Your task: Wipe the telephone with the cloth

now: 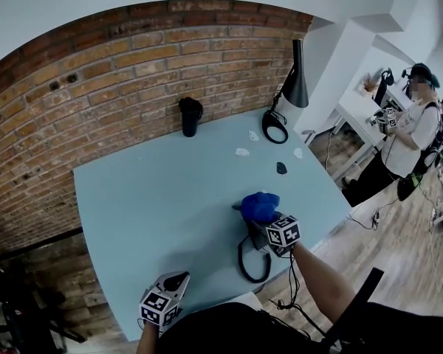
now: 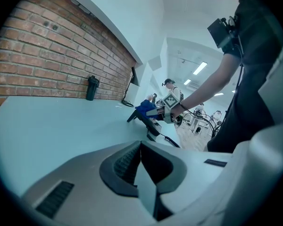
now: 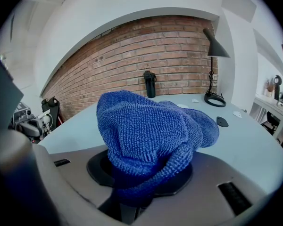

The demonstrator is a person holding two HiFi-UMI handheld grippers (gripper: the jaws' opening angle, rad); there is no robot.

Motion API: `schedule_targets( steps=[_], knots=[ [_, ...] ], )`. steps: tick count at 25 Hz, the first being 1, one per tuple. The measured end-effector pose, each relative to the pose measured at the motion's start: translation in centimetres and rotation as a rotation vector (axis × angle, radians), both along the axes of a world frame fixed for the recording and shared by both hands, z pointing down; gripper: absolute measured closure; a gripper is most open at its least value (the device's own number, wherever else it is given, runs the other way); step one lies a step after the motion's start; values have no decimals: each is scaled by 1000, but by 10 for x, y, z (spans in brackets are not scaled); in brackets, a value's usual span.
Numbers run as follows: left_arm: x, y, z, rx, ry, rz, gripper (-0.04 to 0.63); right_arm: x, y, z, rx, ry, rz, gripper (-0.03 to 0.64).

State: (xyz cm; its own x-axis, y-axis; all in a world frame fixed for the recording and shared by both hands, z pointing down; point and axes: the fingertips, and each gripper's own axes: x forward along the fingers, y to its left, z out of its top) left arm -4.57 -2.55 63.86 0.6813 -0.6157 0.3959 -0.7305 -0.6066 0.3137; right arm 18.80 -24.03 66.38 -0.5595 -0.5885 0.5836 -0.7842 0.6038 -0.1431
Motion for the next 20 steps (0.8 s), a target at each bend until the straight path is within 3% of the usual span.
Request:
schedule_targets(
  steps=[20],
  knots=[
    [-2,1,4,-9,0,3,595,12,29,15,-19,-17,36,446]
  ],
)
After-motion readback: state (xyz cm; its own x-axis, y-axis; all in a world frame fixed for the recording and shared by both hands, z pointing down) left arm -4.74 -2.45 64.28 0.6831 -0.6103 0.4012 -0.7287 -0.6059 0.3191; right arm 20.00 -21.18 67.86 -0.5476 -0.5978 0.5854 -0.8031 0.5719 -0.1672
